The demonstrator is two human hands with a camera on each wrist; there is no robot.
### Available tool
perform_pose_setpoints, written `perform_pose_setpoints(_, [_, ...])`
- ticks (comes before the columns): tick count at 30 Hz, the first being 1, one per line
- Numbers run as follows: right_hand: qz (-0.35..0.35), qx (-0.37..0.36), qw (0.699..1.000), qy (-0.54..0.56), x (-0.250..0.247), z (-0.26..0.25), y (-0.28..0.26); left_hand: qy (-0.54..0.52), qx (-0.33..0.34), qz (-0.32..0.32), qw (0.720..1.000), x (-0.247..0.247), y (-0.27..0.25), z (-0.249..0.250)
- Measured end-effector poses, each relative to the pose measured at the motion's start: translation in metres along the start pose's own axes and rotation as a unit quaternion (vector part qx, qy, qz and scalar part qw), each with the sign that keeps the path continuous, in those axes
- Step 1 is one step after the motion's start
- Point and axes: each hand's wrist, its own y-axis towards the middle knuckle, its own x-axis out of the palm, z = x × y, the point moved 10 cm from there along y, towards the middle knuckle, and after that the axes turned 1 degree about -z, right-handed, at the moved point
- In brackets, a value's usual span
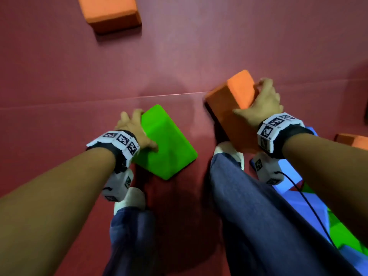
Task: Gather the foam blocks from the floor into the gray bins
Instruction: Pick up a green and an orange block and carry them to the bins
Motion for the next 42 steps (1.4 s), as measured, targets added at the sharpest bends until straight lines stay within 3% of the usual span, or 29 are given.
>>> perform_pose_setpoints(4, [-0.035, -0.069, 0.995, -0.070, -0.021, -0.062, -0.069, -0.029, -0.010, 0.041, 0.999, -0.030, -0.055, -0.025])
perform_pose_setpoints(8, [-0.040, -0.178, 0.978, -0.103, -0.062, -0.149, -0.155, -0.199, -0.056, 0.085, 0.975, -0.098, -0.125, -0.081])
perform_pose_setpoints(11, [-0.063, -0.244, 0.960, -0.123, -0.090, -0.220, -0.220, -0.293, -0.083, 0.149, 0.941, -0.159, -0.199, -0.126])
perform_pose_setpoints(16, [-0.062, -0.346, 0.934, -0.061, -0.166, -0.338, -0.333, -0.372, -0.145, 0.253, 0.881, -0.252, -0.356, -0.196])
perform_pose_setpoints(23, [-0.081, -0.543, 0.836, 0.010, -0.257, -0.475, -0.498, -0.459, -0.212, 0.409, 0.759, -0.328, -0.585, -0.280])
perform_pose_setpoints(28, [-0.109, -0.638, 0.762, 0.027, -0.290, -0.518, -0.618, -0.510, -0.257, 0.513, 0.640, -0.310, -0.739, -0.321])
perform_pose_setpoints(32, [-0.152, -0.697, 0.700, 0.036, -0.303, -0.529, -0.722, -0.508, -0.309, 0.568, 0.569, -0.279, -0.853, -0.346])
perform_pose_setpoints(37, [-0.191, -0.779, 0.597, 0.002, -0.301, -0.536, -0.868, -0.522, -0.371, 0.604, 0.475, -0.211, -0.973, -0.390])
perform_pose_setpoints(42, [-0.211, -0.817, 0.536, -0.026, -0.269, -0.537, -1.000, -0.523, -0.415, 0.632, 0.393, -0.132, -1.077, -0.444])
